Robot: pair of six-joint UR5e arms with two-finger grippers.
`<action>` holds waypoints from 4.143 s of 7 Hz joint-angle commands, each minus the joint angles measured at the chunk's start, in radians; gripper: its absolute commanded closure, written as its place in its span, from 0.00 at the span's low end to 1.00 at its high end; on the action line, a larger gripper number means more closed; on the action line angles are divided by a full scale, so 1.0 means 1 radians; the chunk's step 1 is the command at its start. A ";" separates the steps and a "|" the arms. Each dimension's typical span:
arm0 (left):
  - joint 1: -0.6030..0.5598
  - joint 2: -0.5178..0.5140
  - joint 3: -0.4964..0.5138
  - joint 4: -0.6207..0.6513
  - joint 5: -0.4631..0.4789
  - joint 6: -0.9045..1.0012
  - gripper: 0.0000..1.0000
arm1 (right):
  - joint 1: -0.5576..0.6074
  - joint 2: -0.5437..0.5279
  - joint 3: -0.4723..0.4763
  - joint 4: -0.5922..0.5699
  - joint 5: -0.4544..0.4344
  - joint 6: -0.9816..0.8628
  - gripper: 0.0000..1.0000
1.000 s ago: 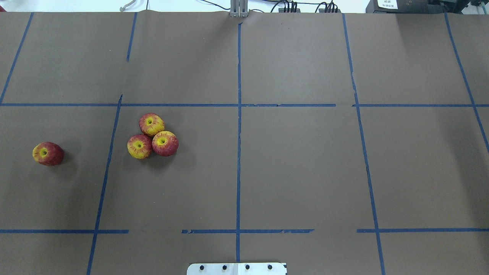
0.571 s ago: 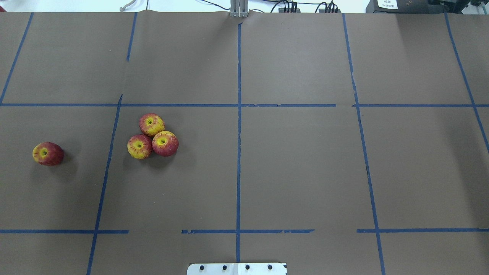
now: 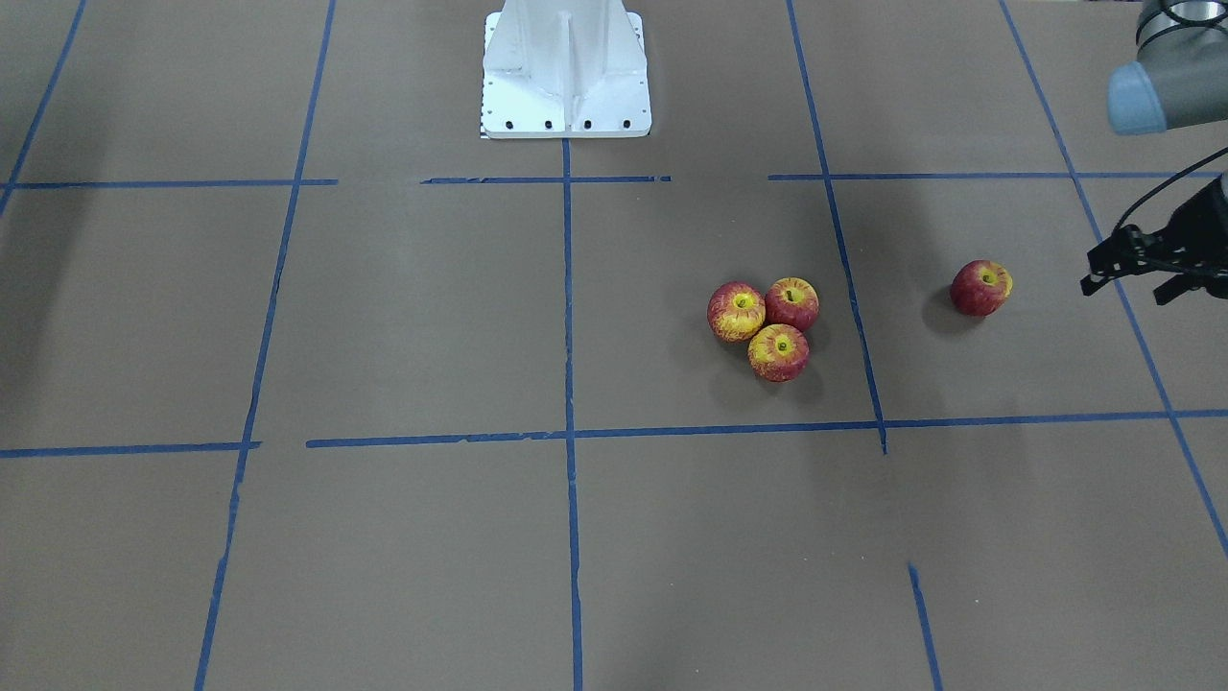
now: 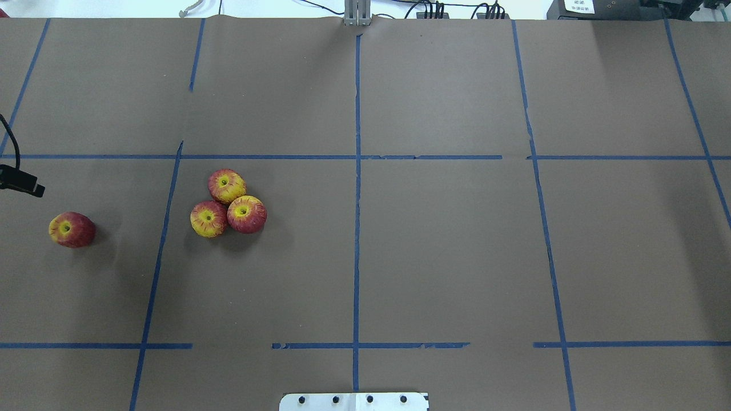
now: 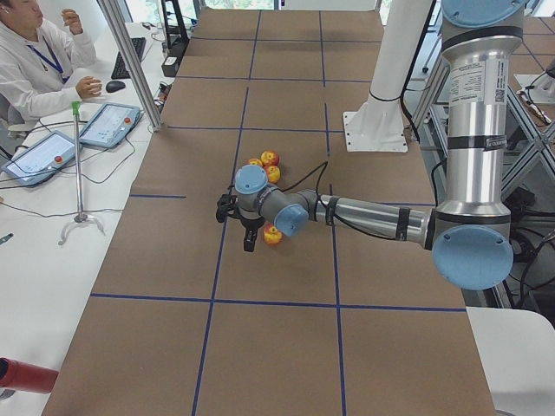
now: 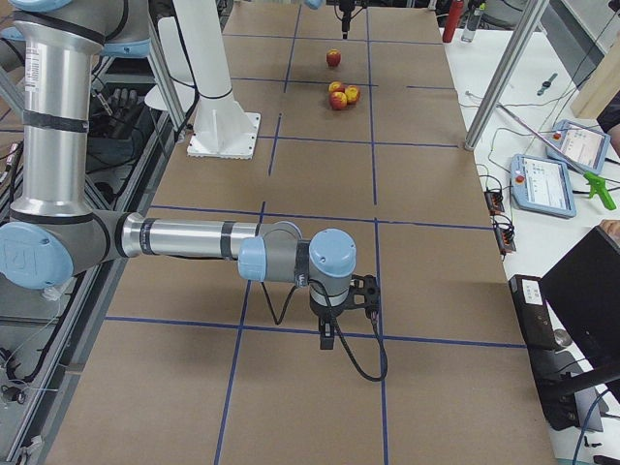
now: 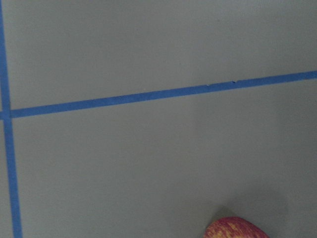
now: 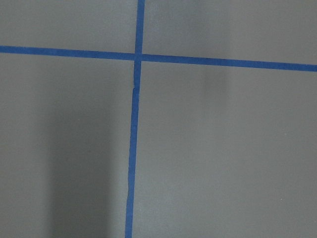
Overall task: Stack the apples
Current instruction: 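Reach the left gripper down to the lone apple and grasp it, then lift the apple with the left gripper and carry it over the three-apple cluster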
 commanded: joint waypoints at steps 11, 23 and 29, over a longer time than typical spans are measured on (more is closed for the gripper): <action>0.230 -0.007 0.028 -0.034 0.140 -0.214 0.00 | 0.000 0.000 0.000 0.000 0.000 0.000 0.00; 0.248 -0.361 -0.109 0.241 0.137 -0.515 1.00 | 0.000 0.000 0.000 0.000 0.000 0.000 0.00; 0.374 -0.456 -0.049 0.271 0.174 -0.641 1.00 | 0.000 0.000 0.000 0.000 0.000 0.000 0.00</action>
